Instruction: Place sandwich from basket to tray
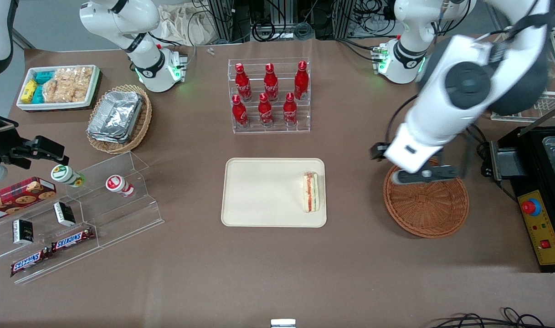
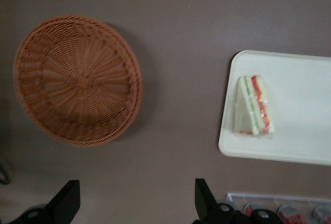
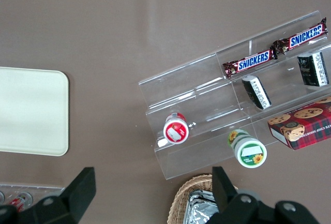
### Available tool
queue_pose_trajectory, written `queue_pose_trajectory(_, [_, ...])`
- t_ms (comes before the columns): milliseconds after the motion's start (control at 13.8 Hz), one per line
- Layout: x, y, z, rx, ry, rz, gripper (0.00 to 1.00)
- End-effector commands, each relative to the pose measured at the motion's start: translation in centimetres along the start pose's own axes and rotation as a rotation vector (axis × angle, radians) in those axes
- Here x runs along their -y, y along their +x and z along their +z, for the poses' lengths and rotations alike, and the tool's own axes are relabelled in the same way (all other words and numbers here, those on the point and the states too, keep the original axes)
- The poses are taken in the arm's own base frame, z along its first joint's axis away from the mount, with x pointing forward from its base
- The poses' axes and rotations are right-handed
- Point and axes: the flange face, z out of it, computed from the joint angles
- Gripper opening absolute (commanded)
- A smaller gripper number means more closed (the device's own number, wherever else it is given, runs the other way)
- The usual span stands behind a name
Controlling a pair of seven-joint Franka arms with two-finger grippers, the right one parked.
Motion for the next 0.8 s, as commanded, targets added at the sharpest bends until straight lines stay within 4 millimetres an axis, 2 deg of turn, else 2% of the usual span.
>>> queue_pose_trajectory(0, [5.1, -1.9, -4.0, 0.03, -0.032, 0.031, 0.99])
queue_pose_trajectory(72, [7.7, -2.1, -4.8, 0.034, -0.028, -0.008, 0.99])
queue_pose_trajectory(290, [11.2, -3.9, -6.6, 0.031, -0.014, -0.009, 0.99])
queue_pose_trajectory(435, [13.1, -5.2, -6.9, 0.029, -0.018, 0.015, 0.99])
queue_pose_trajectory(507, [12.7, -5.5, -6.9, 0.027, -0.016, 0.026, 0.99])
queue_pose_trajectory(725, [12.6, -4.4, -7.1, 0.013, -0.005, 0.034, 0.99])
